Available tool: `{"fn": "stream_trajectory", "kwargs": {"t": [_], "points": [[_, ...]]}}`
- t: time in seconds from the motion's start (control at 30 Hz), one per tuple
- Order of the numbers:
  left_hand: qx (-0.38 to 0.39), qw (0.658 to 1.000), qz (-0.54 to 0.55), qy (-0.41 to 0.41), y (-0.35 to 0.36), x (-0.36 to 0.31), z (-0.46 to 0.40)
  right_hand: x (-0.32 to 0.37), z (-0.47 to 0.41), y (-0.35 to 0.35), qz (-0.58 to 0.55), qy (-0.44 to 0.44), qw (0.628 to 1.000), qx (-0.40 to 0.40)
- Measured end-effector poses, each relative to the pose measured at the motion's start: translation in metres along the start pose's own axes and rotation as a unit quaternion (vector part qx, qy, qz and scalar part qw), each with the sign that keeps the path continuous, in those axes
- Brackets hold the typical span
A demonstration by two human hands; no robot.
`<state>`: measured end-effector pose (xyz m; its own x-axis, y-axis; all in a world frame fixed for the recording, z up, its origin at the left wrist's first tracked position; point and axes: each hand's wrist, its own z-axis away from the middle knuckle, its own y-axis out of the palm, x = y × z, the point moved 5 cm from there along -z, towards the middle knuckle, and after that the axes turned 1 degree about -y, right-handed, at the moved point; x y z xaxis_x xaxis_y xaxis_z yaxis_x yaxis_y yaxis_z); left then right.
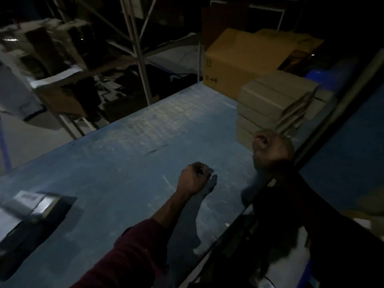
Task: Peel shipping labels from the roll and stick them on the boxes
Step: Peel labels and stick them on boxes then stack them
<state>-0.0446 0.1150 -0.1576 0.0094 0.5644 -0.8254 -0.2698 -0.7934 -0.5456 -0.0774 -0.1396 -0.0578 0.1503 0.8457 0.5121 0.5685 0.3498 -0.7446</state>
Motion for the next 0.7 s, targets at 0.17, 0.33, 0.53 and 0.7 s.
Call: {"fn": "stream_trajectory", "kwargs": {"t": [0.17, 0.33, 0.53, 0.7], "points": [[-0.012, 0.999, 0.003, 0.048, 0.015, -0.066, -0.055, -0.019, -0.065, -0.037, 0.06, -0.119, 0.989, -0.068], [-0.027, 0.999, 0.021, 0.042, 0.024, -0.07, -0.074, -0.015, -0.094, -0.046, 0.081, -0.113, 0.988, -0.07], [-0.013, 0.999, 0.037, -0.035, 0.027, -0.027, -0.072, -0.027, -0.119, -0.018, 0.216, -0.094, 0.966, 0.109], [-0.029, 0.996, 0.06, -0.057, 0.017, 0.0, -0.064, -0.03, -0.12, -0.015, 0.181, -0.132, 0.971, 0.079]]}}
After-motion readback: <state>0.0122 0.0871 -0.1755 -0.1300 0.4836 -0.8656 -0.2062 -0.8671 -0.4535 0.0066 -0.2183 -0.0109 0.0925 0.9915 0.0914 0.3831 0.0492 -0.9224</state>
